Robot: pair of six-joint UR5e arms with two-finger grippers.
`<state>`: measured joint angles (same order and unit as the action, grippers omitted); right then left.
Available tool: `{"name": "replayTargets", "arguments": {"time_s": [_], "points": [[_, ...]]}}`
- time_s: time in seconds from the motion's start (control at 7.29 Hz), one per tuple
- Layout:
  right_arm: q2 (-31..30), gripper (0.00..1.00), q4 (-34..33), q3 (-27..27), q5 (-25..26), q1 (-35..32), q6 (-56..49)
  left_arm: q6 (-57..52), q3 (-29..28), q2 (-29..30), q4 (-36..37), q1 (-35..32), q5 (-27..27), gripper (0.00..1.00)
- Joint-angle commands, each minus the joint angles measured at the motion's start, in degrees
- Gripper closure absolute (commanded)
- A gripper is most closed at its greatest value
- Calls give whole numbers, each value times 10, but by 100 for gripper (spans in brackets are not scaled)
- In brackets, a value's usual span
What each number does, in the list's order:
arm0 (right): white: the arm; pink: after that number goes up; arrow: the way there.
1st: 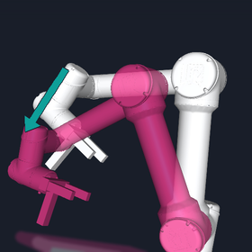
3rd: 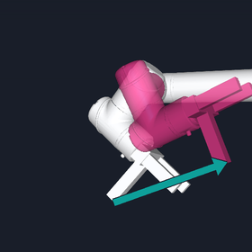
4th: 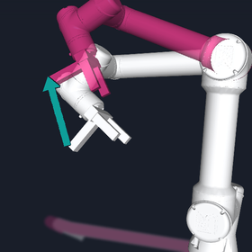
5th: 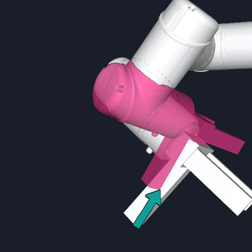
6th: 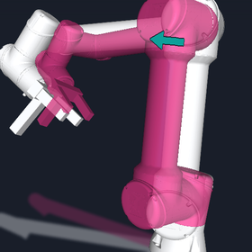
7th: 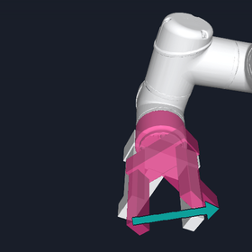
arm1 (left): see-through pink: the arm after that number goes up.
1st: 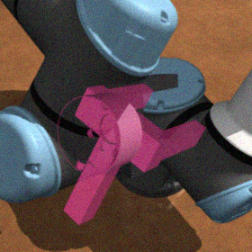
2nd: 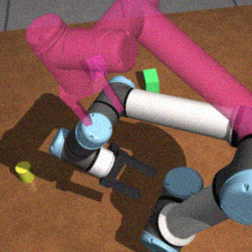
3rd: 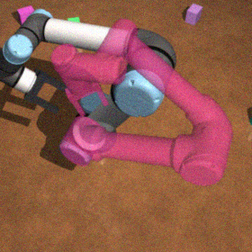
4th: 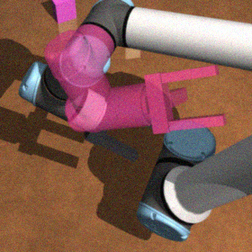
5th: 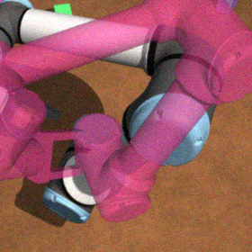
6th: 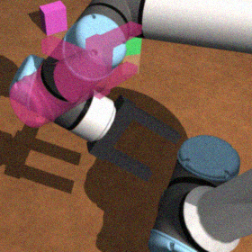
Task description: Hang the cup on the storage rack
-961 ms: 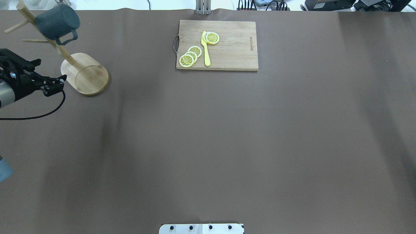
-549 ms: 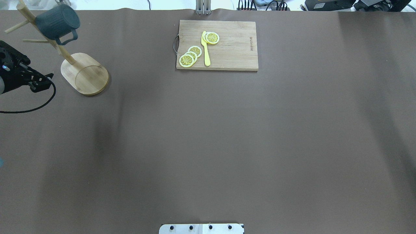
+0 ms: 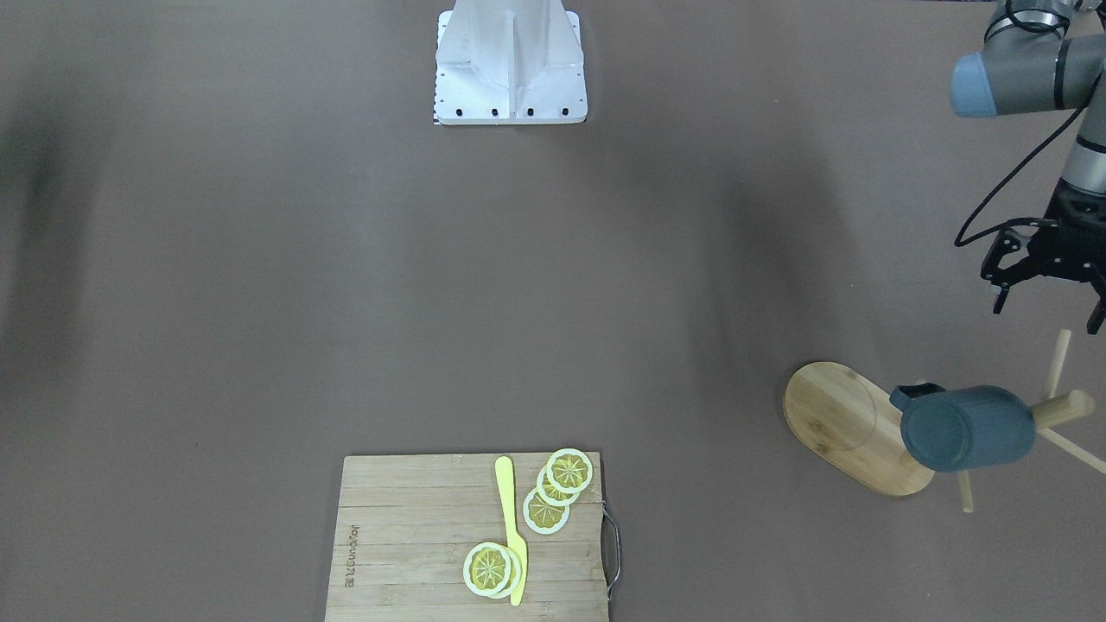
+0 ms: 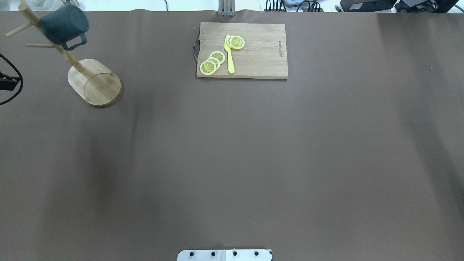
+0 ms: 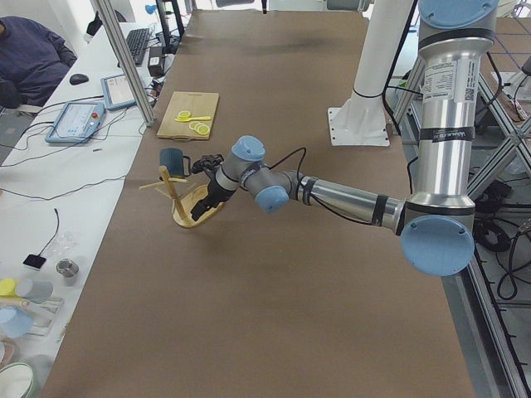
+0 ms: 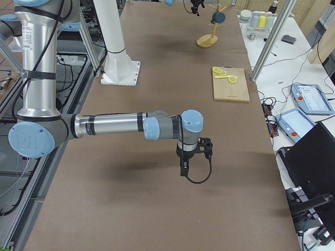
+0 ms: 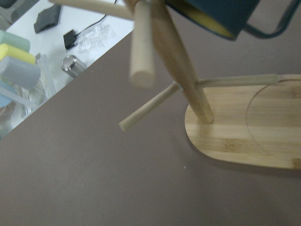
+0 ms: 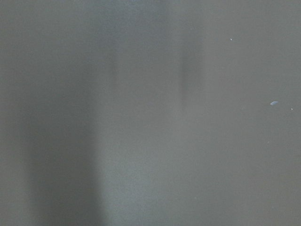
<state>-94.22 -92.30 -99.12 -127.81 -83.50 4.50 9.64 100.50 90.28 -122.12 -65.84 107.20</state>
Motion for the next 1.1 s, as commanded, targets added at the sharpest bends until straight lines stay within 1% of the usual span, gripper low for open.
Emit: {"name": "replayTargets", "arguments": {"time_s": [0.0,0.27,0.41,0.55,0.69,0.82,0.96], "points": [[0,0,-1,4,-1,0,1,-30,-4,25,144,-31,39,1],[0,0,-1,6,-1,0,1,-38,-16,28,229,-60,45,1],[0,0,0,12,0,0,0,-38,-16,27,265,-81,84,1],[0,0,0,16,0,0,0,-32,-33,31,288,-135,93,1],[0,0,0,15,0,0,0,-30,-70,34,236,-149,97,1],[1,0,0,15,0,0,0,3,-75,31,213,-149,98,1],[2,0,0,15,1,0,0,3,-87,34,217,-152,101,1]]}}
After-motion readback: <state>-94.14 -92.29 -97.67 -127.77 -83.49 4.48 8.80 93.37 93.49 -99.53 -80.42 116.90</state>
